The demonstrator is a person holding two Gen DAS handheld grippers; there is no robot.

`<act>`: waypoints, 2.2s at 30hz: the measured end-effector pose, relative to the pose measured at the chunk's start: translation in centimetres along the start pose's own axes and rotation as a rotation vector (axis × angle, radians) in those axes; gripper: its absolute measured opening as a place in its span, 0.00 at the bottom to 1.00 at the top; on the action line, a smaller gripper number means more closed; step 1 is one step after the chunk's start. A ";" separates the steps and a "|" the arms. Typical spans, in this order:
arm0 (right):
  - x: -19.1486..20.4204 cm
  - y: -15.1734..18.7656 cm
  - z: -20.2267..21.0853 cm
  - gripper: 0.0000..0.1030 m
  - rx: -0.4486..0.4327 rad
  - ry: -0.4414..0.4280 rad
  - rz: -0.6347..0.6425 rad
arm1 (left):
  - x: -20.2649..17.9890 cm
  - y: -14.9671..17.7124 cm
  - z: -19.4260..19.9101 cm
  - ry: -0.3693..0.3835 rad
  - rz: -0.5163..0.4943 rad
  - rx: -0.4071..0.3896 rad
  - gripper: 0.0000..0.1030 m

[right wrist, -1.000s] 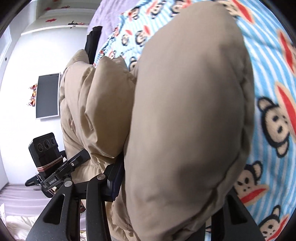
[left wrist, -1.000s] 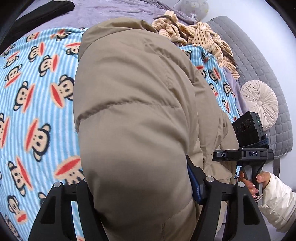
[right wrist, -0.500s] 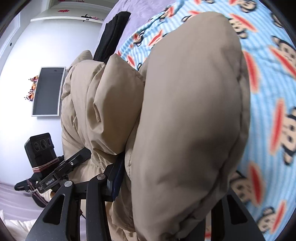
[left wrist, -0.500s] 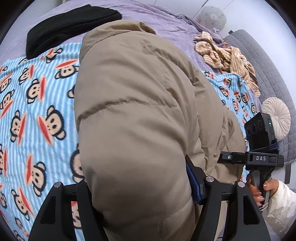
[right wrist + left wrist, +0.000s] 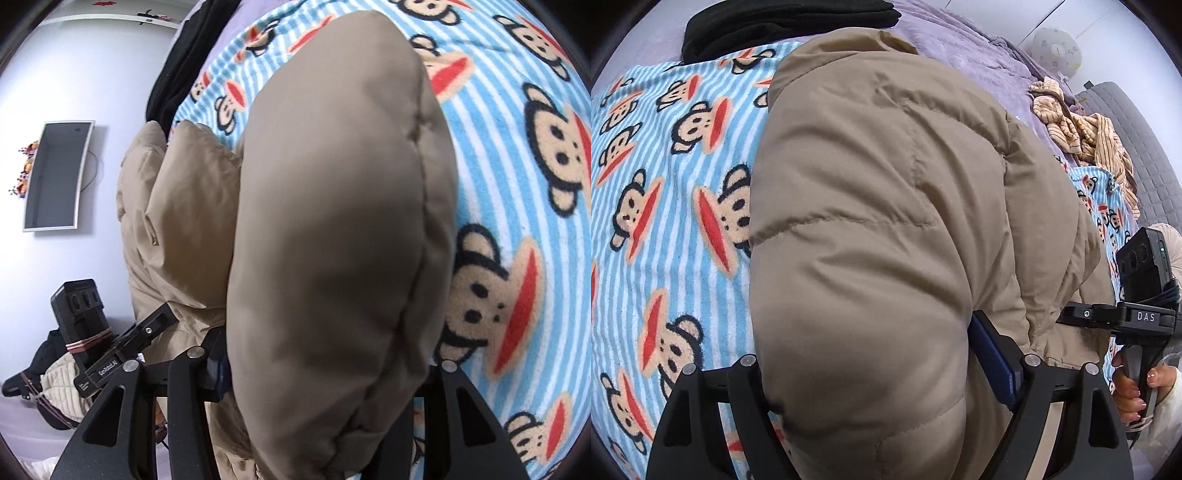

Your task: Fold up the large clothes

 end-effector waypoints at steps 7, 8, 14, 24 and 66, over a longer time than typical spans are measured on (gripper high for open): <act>1.0 0.2 5.2 0.56 -0.104 0.277 0.086 | -1.4 -0.6 -0.8 -0.010 0.005 0.003 0.85; 1.2 0.3 6.2 0.56 -0.134 0.301 0.093 | -1.3 -0.5 -0.7 -0.012 0.005 0.002 0.85; 6.4 1.4 9.8 0.34 -0.227 0.273 0.167 | -1.2 -0.4 -0.3 -0.065 0.010 0.008 0.87; 3.9 4.2 4.8 0.30 -0.138 0.373 0.242 | -2.8 -8.3 6.0 -0.267 -0.171 -0.195 0.85; -2.9 -4.2 1.2 0.08 -0.144 0.183 -0.131 | -8.3 -7.5 -3.2 -0.342 -0.325 -0.068 0.87</act>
Point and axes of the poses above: each gripper's, at about its wrist camera, not at the fingertips, and z roughly against the way its jaws point, x to its left, y to its underside, the point moved 8 cm from there along -z, roughly the way its jaws point, and after that the axes turned 11 degrees about y, right-handed, at the moved point
